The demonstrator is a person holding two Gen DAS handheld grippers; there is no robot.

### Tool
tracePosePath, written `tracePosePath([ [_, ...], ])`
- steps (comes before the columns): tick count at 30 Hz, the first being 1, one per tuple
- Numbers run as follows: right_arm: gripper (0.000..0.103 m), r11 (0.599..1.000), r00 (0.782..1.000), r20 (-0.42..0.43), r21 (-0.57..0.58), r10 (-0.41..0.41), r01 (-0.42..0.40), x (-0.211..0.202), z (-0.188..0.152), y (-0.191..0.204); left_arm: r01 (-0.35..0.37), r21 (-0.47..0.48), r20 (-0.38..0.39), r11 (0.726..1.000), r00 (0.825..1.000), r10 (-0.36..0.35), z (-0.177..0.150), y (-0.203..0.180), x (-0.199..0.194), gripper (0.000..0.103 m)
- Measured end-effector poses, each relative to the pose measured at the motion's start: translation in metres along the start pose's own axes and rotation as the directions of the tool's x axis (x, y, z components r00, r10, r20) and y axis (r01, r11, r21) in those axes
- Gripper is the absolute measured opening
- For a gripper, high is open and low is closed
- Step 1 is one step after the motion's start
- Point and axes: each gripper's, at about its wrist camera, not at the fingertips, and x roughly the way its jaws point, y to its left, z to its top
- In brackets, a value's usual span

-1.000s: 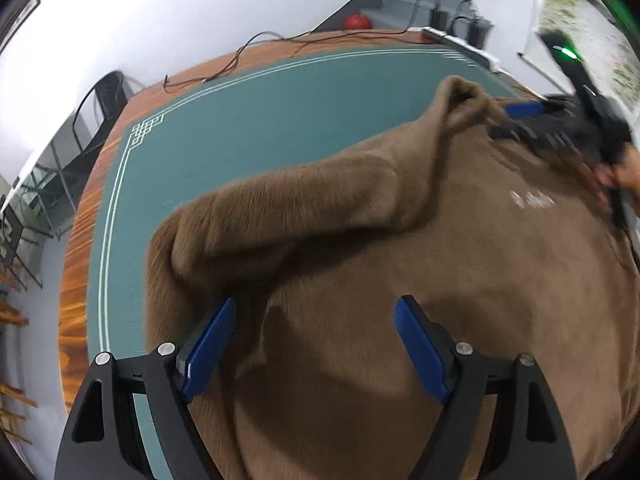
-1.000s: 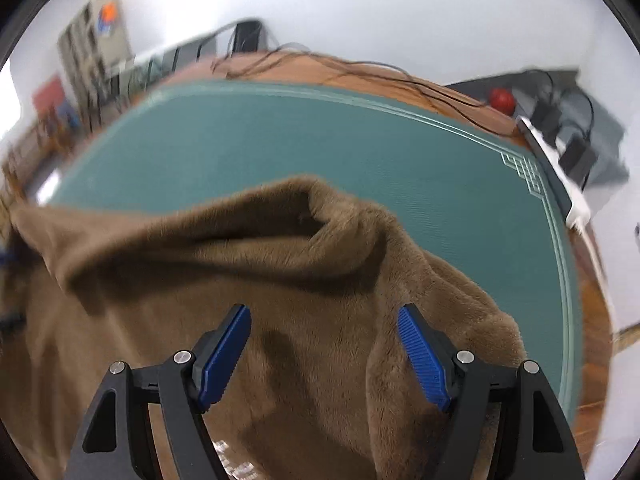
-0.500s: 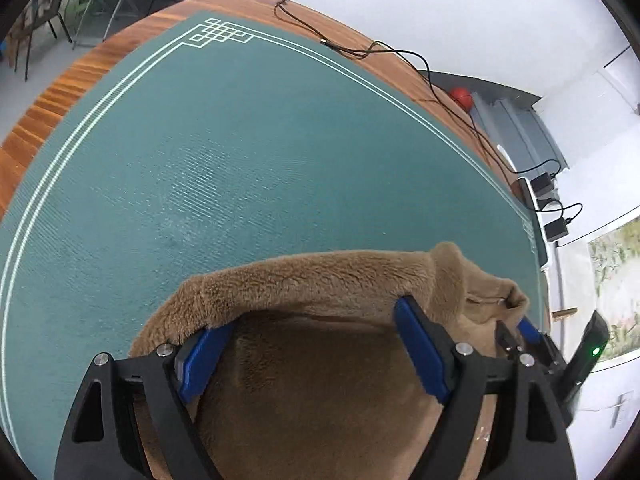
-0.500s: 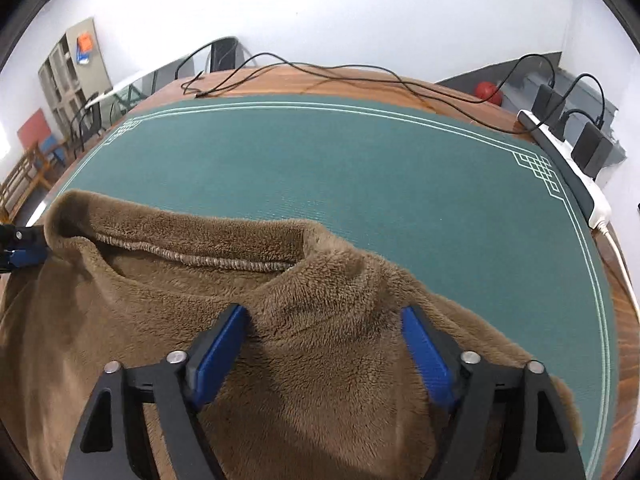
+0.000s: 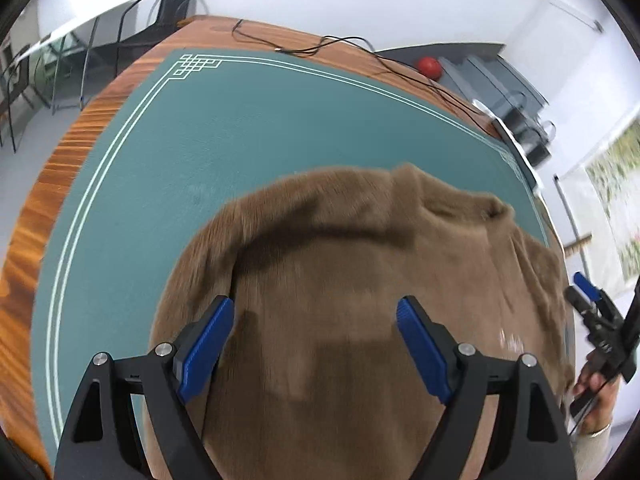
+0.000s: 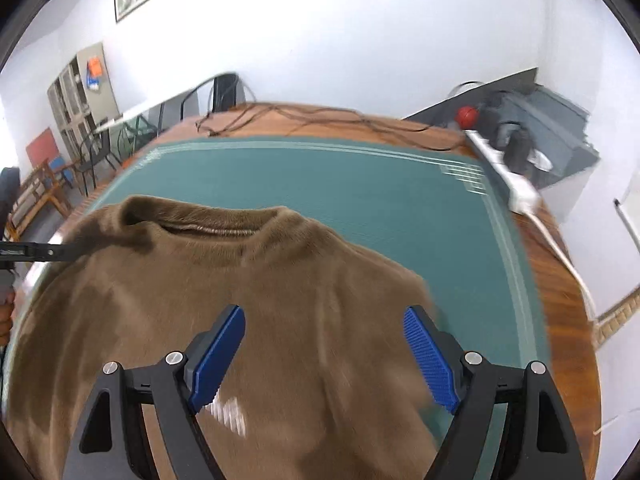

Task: Fold clothes
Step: 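Lay the sweatshirt flat on the table and open both grippers, then grasp the sweatshirt side edge with the right gripper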

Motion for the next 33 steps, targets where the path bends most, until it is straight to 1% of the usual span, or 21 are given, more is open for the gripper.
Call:
tracePosePath([
  [2,0.083,0.999,1.000,0.024,0.043,0.008,-0.009,-0.030,-0.018,-0.013,0.008,0.029,0.002,1.000,1.000,-0.008,-0.014,-0.005,-0.012,0.087],
  [6,0.083,0.991,0.998,0.061,0.133,0.011,-0.019,-0.087,-0.071,-0.036,0.021,0.090,0.001,0.996,1.000,-0.021,-0.053,-0.021,-0.027,0.087],
  [10,0.083,0.985,0.994,0.105,0.168,-0.042,0.024,-0.146,-0.143,-0.053,0.018,0.149,-0.018,0.989,1.000,-0.016,-0.085,-0.039,-0.031,0.087],
  [12,0.083,0.985,0.995,0.087,0.171,-0.044,0.029,-0.160,-0.174,-0.057,0.012,0.185,-0.025,0.983,1.000,-0.008,-0.099,-0.050,-0.033,0.087],
  [14,0.083,0.984,0.997,0.062,0.175,-0.040,0.028,-0.171,-0.201,-0.060,0.004,0.229,-0.015,0.973,1.000,-0.001,-0.110,-0.066,-0.037,0.087],
  [16,0.078,0.983,0.999,0.041,0.181,-0.027,0.019,-0.178,-0.224,-0.062,0.011,0.252,-0.012,0.968,1.000,-0.009,-0.118,-0.076,-0.041,0.087],
  [17,0.073,0.983,0.999,0.030,0.184,-0.017,0.012,-0.181,-0.235,-0.064,0.014,0.258,-0.014,0.966,1.000,-0.011,-0.122,-0.082,-0.041,0.087],
  [18,0.067,0.982,1.000,0.024,0.188,-0.002,-0.003,-0.181,-0.242,-0.064,0.016,0.261,-0.019,0.965,1.000,-0.011,-0.124,-0.086,-0.040,0.087],
  [20,0.057,0.980,0.999,0.008,0.194,0.033,-0.034,-0.181,-0.255,-0.064,0.019,0.265,-0.027,0.964,1.000,-0.012,-0.127,-0.091,-0.038,0.087],
  [24,0.057,0.981,0.996,-0.010,0.173,0.091,-0.088,-0.173,-0.268,-0.055,0.019,0.267,-0.033,0.963,0.999,-0.010,-0.136,-0.097,-0.039,0.087],
  [26,0.057,0.983,0.994,-0.025,0.150,0.106,-0.101,-0.165,-0.272,-0.048,0.011,0.273,-0.034,0.962,0.999,-0.002,-0.141,-0.099,-0.037,0.087],
  [29,0.056,0.991,0.995,-0.022,0.095,0.093,-0.091,-0.161,-0.273,-0.036,-0.018,0.276,-0.038,0.961,0.999,0.029,-0.144,-0.097,-0.031,0.087],
  [30,0.051,0.993,0.996,-0.020,0.076,0.091,-0.090,-0.161,-0.273,-0.032,-0.021,0.271,-0.043,0.962,0.999,0.034,-0.144,-0.096,-0.028,0.087],
  [31,0.049,0.995,0.996,-0.020,0.045,0.092,-0.091,-0.160,-0.273,-0.026,-0.021,0.262,-0.050,0.965,0.998,0.036,-0.144,-0.093,-0.024,0.087],
  [32,0.044,0.997,0.997,-0.019,0.019,0.077,-0.076,-0.160,-0.274,-0.021,-0.021,0.251,-0.058,0.968,0.998,0.036,-0.145,-0.090,-0.020,0.087],
  [33,0.037,0.998,0.998,-0.019,-0.007,0.062,-0.062,-0.160,-0.275,-0.016,-0.020,0.242,-0.063,0.970,0.997,0.037,-0.145,-0.087,-0.017,0.087],
])
